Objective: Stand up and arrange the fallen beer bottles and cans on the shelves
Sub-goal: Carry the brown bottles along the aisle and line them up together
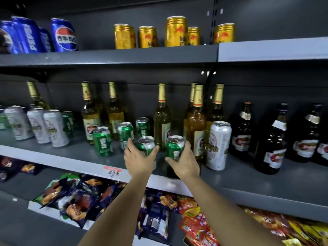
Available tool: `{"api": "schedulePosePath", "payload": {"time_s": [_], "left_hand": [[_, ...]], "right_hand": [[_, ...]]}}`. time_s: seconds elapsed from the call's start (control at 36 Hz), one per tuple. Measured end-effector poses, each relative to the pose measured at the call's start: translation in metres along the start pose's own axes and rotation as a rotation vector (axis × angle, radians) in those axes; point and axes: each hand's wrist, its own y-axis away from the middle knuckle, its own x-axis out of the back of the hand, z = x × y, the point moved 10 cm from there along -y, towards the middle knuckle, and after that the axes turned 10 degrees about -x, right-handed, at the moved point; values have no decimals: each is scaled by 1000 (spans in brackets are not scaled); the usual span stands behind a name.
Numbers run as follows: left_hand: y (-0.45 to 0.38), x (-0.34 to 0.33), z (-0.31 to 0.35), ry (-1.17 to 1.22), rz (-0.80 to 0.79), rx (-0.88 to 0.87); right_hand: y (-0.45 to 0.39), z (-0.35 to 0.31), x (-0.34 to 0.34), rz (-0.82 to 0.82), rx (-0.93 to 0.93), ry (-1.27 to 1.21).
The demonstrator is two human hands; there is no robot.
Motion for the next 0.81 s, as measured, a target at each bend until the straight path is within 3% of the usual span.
{"api": "schedulePosePath", "payload": {"time_s": [0.08, 0.14, 0.28, 0.39, 0.81], "left_hand": [[0, -29, -25, 120, -249, 124], [0, -32, -27, 126, -269, 141], [-5, -23, -26, 122, -212, 144], [-10, 5, -27, 142, -117, 119], [-78, 178, -131, 77, 242, 158]], "right_hand": [[-4, 5, -7, 43, -88, -47], [-6, 6, -6, 89, -122, -35], [-10, -9, -2, 162, -65, 79], [-8, -34, -9, 161, -4, 29], [38, -193, -141, -62, 214, -23]]}}
